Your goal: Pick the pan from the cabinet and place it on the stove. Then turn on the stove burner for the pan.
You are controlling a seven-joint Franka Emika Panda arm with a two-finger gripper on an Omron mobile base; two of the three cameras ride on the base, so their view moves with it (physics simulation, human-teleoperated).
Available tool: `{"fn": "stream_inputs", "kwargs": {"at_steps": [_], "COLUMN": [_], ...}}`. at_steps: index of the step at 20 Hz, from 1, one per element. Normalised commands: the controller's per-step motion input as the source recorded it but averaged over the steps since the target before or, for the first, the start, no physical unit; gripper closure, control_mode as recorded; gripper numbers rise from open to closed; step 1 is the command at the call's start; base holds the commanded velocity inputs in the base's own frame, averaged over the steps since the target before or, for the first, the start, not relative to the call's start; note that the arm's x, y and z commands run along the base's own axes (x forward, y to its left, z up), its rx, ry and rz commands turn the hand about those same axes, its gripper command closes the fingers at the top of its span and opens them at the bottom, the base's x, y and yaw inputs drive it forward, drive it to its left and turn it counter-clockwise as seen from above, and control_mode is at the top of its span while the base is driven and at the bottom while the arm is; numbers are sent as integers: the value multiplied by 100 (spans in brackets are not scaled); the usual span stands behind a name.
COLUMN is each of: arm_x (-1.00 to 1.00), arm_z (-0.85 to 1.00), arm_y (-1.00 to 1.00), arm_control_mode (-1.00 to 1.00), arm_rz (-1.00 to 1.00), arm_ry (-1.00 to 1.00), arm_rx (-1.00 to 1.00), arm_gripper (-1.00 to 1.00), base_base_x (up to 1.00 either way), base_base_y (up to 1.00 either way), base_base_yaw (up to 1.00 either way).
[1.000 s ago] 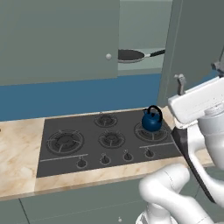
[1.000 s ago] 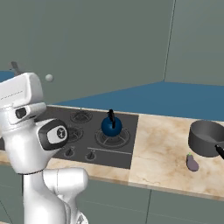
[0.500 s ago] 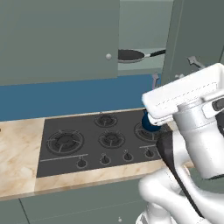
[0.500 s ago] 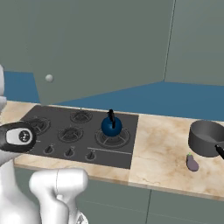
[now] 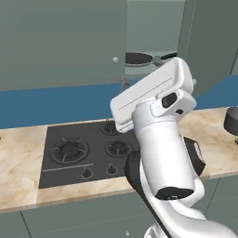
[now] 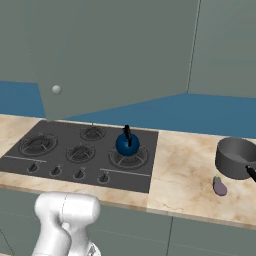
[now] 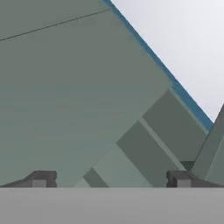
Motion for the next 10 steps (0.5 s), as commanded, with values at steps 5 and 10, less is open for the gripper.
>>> {"fn": "stream_inputs", "kwargs": {"at_steps": [5, 10], "arm_x": [64, 55], "arm_z": [0, -13], "arm_y": [39, 12], "arm_control_mode": [-100, -100], "arm_rz": [-34, -26], "arm_ry": [37, 30], "arm_rx": [-4, -2], "arm_gripper": [-100, -100], "base_base_x": [0, 0], "base_base_y": [0, 0], "base_base_yaw": [0, 0]}}
